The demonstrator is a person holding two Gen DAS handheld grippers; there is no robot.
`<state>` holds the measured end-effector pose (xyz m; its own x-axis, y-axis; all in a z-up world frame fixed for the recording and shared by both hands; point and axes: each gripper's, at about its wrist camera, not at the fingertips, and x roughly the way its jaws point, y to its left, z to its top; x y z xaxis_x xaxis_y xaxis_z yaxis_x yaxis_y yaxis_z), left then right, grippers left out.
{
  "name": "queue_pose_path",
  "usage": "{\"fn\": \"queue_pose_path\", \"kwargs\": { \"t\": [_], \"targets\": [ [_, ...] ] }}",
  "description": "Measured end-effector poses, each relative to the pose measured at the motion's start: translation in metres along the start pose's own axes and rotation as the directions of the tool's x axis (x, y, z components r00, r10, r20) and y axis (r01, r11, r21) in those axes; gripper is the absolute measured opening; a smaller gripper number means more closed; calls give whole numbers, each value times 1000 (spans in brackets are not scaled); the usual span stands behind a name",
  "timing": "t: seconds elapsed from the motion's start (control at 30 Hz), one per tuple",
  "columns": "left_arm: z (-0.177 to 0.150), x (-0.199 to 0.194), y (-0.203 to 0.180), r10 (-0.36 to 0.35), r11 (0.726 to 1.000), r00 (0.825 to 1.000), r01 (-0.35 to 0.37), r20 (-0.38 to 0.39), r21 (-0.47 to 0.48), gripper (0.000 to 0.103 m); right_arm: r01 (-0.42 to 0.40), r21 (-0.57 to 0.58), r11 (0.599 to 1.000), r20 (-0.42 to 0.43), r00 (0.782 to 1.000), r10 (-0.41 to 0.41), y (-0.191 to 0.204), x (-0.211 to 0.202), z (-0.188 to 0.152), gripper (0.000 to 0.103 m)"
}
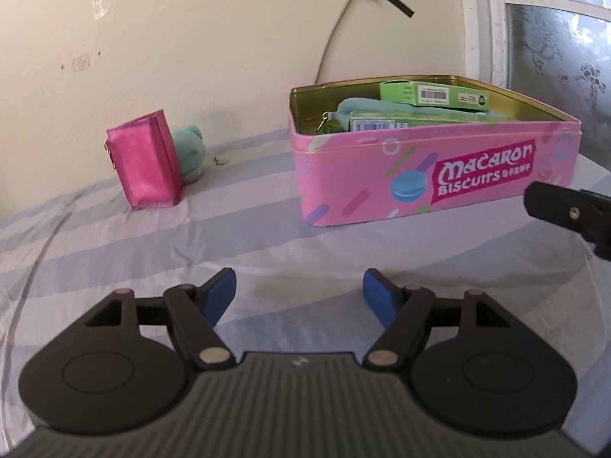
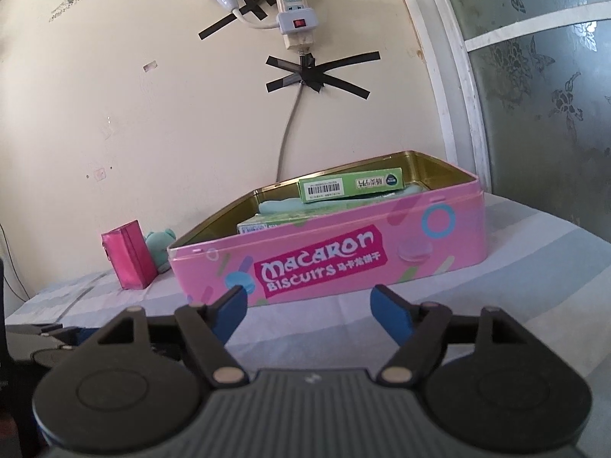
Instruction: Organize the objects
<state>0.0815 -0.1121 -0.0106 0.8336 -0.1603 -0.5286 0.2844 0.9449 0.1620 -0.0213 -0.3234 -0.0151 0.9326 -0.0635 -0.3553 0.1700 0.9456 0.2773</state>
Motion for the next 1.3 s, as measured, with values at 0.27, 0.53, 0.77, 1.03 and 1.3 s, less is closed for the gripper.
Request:
{"fn": "queue_pose_path", "kwargs": {
  "t": [0.27, 0.53, 0.77, 1.03, 1.3],
  "targets": [
    [-2, -4, 0, -12, 1000, 1000, 12, 24, 9, 75, -4, 7, 1000, 9, 1000, 4, -1, -1, -1, 76],
    [-4, -8, 1, -25, 1000, 999, 25, 42, -3, 76, -1, 5, 1000, 24, 1000, 0, -1, -4, -1, 78],
    [-4, -10, 1, -31, 999, 998, 32, 55, -3, 80, 7, 3, 1000, 23, 1000, -7, 0, -4, -1, 78],
    [-5, -12, 4, -41, 999, 997, 41, 64, -5, 80, 12, 4, 1000, 16, 1000, -12, 0, -3, -1, 79],
    [-5, -13, 4, -43, 999, 997, 44, 62, -14, 80, 13, 3, 1000, 14, 1000, -13, 0, -2, 0, 80]
  ]
}}
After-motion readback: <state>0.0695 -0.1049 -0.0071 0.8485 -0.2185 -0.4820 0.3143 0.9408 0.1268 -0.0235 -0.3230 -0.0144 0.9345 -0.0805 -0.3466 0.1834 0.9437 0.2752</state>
